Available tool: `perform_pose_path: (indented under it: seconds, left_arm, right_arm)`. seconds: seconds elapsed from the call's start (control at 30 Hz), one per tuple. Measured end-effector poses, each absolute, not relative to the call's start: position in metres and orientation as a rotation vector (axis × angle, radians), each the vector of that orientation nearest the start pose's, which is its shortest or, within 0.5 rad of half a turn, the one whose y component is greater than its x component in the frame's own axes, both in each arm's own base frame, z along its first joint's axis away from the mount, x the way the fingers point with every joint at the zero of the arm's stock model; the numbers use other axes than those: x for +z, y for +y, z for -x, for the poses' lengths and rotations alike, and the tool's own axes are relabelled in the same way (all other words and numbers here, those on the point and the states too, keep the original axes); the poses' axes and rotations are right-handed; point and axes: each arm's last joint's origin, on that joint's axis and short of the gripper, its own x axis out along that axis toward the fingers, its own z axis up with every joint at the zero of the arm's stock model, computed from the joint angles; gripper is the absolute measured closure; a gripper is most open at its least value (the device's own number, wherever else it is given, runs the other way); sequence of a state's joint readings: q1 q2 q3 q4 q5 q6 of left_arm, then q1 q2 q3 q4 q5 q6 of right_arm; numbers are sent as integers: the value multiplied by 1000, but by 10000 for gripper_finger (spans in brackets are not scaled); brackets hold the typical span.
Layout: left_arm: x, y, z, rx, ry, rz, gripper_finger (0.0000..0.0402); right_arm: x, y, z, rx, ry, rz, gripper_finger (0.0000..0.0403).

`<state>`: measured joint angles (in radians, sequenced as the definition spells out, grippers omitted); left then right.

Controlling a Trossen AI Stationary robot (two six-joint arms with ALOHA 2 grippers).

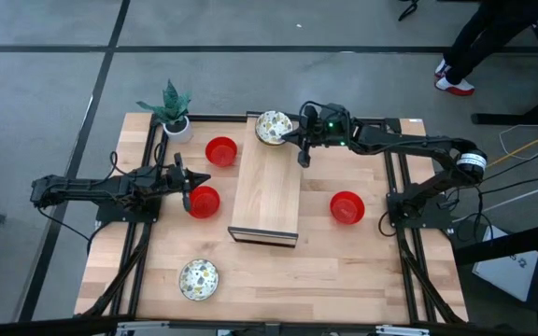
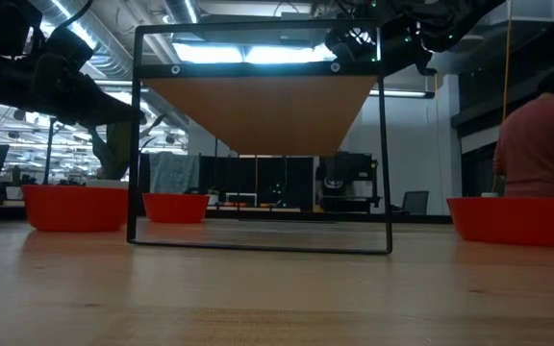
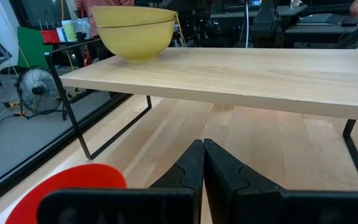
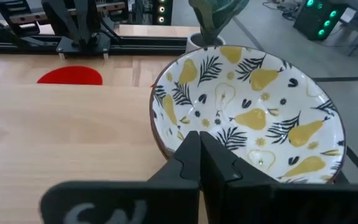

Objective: Pick & Place Mini bowls
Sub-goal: Stack the right white patterned bowl on top of the white patterned bowl on the shelf

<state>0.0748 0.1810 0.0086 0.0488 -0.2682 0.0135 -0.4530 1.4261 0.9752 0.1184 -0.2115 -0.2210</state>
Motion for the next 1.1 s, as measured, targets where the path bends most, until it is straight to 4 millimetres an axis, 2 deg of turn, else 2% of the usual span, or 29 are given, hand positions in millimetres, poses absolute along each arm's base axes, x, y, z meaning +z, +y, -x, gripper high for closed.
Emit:
perform_pose_path:
  seconds: [0.57,0.83,1.1]
  left_arm:
    - [156,16,-106,342,126,-25,398]
    - [156,16,-106,342,126,-25,398]
    - [156,16,-106,342,126,-25,398]
  right_arm:
    - [294,-135,-294,-216,202,156,403]
    - [308,-129,-299,-199,160,171,403]
    - [304,-119,-303,-163,183,168,403]
